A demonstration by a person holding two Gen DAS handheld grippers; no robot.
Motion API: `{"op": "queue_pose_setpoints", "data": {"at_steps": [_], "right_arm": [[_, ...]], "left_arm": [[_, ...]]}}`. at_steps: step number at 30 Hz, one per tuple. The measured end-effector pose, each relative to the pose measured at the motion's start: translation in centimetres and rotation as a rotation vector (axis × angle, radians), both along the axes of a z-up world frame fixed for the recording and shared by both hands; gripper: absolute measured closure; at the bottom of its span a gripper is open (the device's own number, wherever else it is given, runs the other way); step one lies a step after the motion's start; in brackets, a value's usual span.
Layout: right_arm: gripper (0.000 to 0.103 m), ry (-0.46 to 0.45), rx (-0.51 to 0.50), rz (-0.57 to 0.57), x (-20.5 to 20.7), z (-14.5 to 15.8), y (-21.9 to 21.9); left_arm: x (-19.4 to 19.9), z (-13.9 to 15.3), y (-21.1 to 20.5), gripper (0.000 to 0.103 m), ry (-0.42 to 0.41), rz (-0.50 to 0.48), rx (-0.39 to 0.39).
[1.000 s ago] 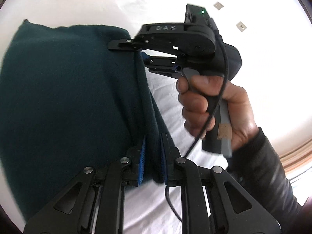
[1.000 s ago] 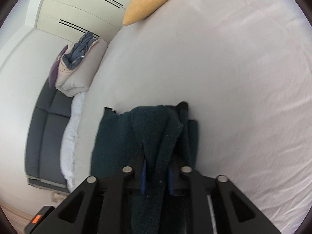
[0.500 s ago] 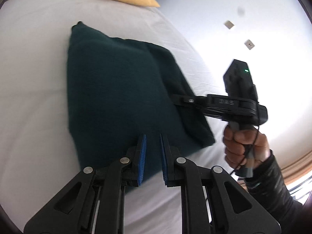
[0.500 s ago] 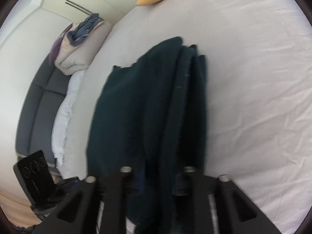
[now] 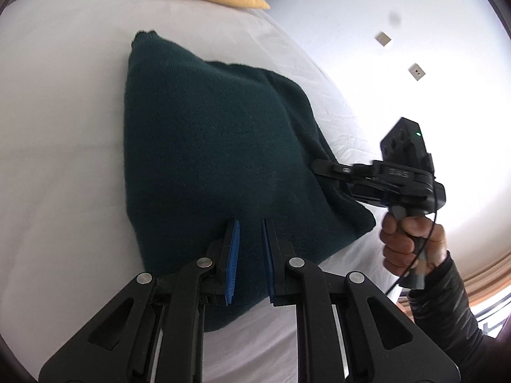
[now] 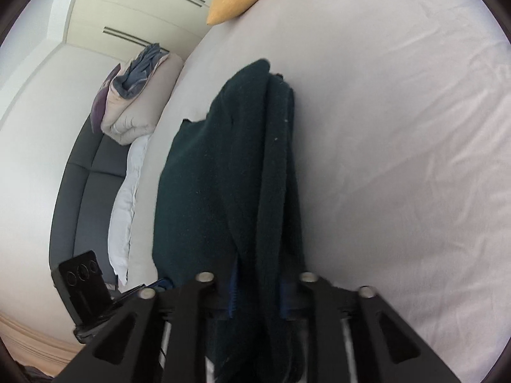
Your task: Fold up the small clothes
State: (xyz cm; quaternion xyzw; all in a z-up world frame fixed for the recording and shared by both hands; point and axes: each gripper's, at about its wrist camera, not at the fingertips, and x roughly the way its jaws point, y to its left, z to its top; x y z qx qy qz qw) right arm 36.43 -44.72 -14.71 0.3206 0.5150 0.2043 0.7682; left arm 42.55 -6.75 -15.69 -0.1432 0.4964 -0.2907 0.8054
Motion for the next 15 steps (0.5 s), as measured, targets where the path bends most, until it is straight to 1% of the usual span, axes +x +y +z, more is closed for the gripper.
{"op": "queue_pose_setpoints", "data": {"at_steps": [1,4,5,7,8,9,10,11,12,14,15], "right_arm": [[0.063,-0.005,-0.01,-0.005,-0.2,0.3,0.0],[0.061,-0.049,-0.051,-0.022,-1.6,2.0,0.3],[0.061,-0.071,-0.061,-0.022,-2.2,2.6,0.5],[0.061,-0.099,-0.068,-0.02,-3.1,3.1,0.9],[0.061,-0.096,-0.082,-0.008,-3.4,2.7,1.4],[0.061,-0.06,-0.119,0.019,-3.4,1.4,2.2],[0.066,-0.026,-0.167,0.036,-3.3,0.4,2.8],[0.067,-0.044,-0.19,0.037,-3.4,0.3,2.8],[0.067,-0.06,-0.193,0.035,-3.6,0.6,2.8],[0.067,-0.069,-0.177,0.01,-3.8,1.7,2.4],[0.067,-0.091,-0.181,-0.003,-4.0,2.5,2.0]], "left_arm": [[-0.2,-0.1,0.1,0.09,-0.005,0.007,0.0],[0.0,0.9,1.4,0.09,-0.051,0.043,0.012],[0.0,1.3,1.9,0.09,-0.073,0.055,0.016],[0.2,1.8,2.2,0.09,-0.098,0.065,0.049],[0.5,1.8,2.1,0.09,-0.099,0.06,0.068],[1.0,1.1,1.9,0.09,-0.08,0.04,0.086],[1.7,1.4,0.2,0.09,-0.069,0.028,0.102],[2.1,0.8,-0.5,0.09,-0.057,0.012,0.123],[2.1,0.5,-0.6,0.09,-0.057,0.009,0.134],[1.9,1.1,-0.4,0.09,-0.087,0.02,0.143],[1.8,1.5,-0.1,0.09,-0.102,0.036,0.15]]}}
